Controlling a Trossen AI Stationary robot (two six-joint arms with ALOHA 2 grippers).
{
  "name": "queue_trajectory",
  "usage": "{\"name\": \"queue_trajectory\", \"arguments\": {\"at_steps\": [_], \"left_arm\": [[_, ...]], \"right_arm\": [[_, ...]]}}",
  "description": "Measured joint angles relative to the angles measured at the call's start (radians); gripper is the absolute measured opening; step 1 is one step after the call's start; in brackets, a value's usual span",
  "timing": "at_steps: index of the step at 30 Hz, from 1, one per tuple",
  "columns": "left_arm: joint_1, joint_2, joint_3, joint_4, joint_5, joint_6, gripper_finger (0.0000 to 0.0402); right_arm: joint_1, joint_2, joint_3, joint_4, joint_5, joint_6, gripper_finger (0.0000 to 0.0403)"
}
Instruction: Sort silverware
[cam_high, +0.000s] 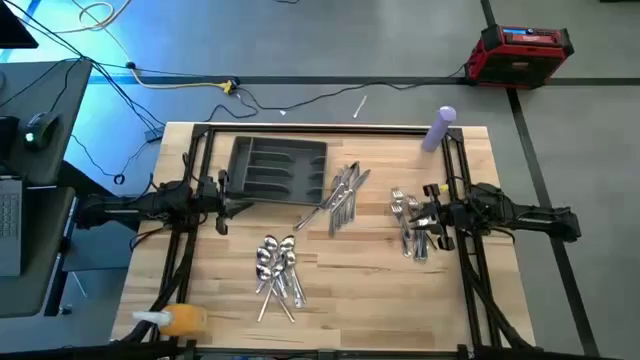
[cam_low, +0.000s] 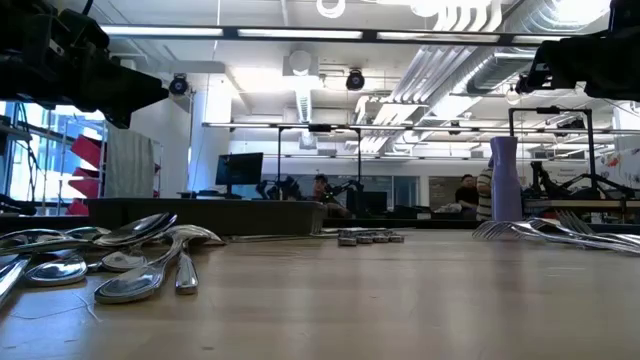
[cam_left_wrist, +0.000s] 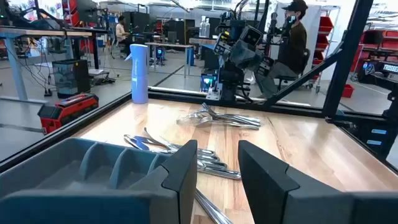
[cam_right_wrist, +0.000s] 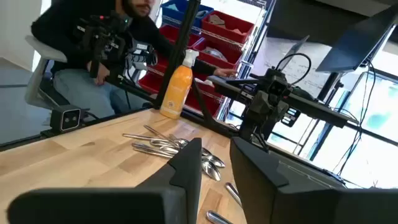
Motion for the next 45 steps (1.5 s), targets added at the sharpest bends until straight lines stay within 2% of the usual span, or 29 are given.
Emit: {"name": "queue_trajectory", "arguments": {"at_steps": [34, 38, 45], "left_arm": [[0.000, 0.000, 0.000, 0.000, 0.000, -0.002, 0.0097], [0.000, 0.000, 0.000, 0.001, -0.002, -0.123, 0.0097], [0.001, 0.000, -0.001, 0.088, -0.105, -0.259, 0.0097]], "right_arm": [[0.000, 0.000, 0.000, 0.000, 0.000, 0.000, 0.0073], [0.000, 0.000, 0.000, 0.000, 0.000, 0.000, 0.0073], [0.000, 0.000, 0.000, 0.000, 0.000, 0.000, 0.0073]]}}
